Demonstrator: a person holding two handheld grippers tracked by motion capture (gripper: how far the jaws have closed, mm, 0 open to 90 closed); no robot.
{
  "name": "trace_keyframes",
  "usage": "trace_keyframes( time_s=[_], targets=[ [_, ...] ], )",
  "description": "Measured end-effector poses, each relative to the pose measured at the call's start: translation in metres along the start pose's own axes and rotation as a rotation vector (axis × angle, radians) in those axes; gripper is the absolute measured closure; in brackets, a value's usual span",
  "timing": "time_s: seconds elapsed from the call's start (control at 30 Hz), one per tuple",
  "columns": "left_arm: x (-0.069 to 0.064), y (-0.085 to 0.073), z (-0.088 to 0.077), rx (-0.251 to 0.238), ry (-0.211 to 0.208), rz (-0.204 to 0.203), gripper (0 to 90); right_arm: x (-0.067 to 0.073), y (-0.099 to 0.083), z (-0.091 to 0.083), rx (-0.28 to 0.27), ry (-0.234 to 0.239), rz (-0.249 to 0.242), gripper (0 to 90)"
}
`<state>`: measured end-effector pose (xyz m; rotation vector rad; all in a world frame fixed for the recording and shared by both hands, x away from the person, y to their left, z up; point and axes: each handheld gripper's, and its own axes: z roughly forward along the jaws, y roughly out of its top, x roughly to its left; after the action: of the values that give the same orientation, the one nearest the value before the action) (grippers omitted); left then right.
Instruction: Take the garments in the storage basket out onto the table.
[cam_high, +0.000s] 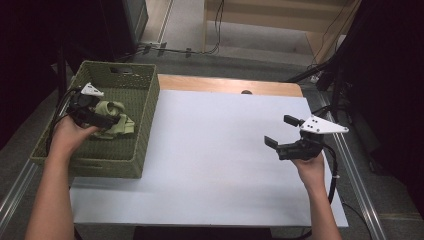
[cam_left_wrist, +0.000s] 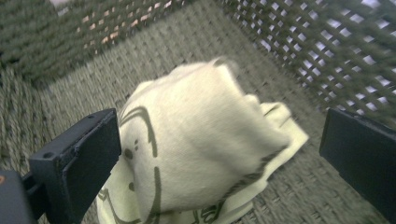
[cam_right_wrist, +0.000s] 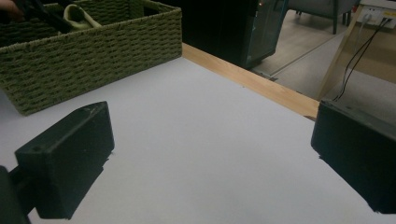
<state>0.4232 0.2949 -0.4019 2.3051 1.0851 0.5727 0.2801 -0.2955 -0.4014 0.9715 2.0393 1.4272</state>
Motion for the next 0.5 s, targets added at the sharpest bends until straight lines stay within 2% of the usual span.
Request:
trace_keyframes(
  time_s=[0.23, 0.4, 0.5],
  targets=[
    [0.003, 0.0, 0.008, 0.024, -0.001, -0.016, 0.0, 0.0, 0.0, 0.001, 0.005, -0.005, -0.006, 0.0],
    [0.006, -0.002, 0.018, 0.065, -0.007, -0.02, 0.0, 0.001, 0.0, 0.001, 0.012, -0.009, -0.013, 0.0],
    [0.006, -0.002, 0.021, 0.079, 0.012, -0.027, 7.5, 0.001, 0.0, 0.001, 0.014, -0.01, -0.014, 0.0]
  ],
)
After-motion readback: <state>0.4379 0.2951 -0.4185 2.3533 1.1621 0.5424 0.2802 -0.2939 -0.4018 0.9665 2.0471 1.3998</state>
